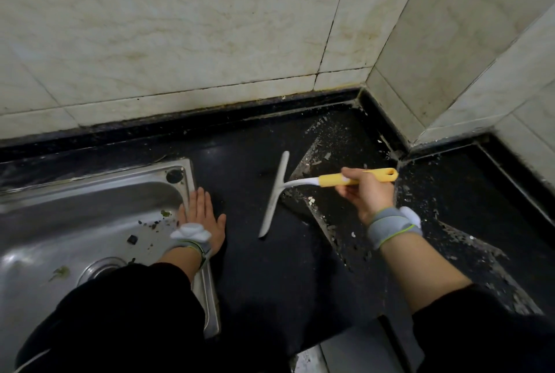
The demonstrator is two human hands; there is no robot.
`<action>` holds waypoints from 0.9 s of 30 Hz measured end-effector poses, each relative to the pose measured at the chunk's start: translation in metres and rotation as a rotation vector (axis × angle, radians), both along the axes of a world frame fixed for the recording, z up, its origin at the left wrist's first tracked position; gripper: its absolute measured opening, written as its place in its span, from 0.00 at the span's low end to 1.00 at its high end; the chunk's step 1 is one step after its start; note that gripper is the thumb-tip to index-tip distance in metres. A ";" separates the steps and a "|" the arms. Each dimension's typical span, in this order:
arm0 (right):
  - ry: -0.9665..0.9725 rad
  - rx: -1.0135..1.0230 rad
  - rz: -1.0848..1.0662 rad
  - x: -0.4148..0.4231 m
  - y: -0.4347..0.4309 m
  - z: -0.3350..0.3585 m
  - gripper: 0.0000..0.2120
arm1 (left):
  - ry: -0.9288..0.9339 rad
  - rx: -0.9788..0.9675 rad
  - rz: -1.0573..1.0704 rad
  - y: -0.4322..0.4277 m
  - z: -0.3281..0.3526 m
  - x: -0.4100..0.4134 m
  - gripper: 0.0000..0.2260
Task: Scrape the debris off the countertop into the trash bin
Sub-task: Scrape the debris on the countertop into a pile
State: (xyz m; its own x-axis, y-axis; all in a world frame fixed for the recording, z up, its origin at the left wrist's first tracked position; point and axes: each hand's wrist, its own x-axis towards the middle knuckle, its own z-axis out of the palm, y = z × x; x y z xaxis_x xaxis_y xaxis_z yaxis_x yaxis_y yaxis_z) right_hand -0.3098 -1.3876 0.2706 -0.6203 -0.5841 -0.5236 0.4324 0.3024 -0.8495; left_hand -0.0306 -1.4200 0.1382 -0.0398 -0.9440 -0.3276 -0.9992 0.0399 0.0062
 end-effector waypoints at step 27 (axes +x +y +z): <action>0.290 0.110 0.172 -0.087 0.047 0.029 0.01 | 0.097 0.087 -0.113 0.069 -0.010 -0.085 0.32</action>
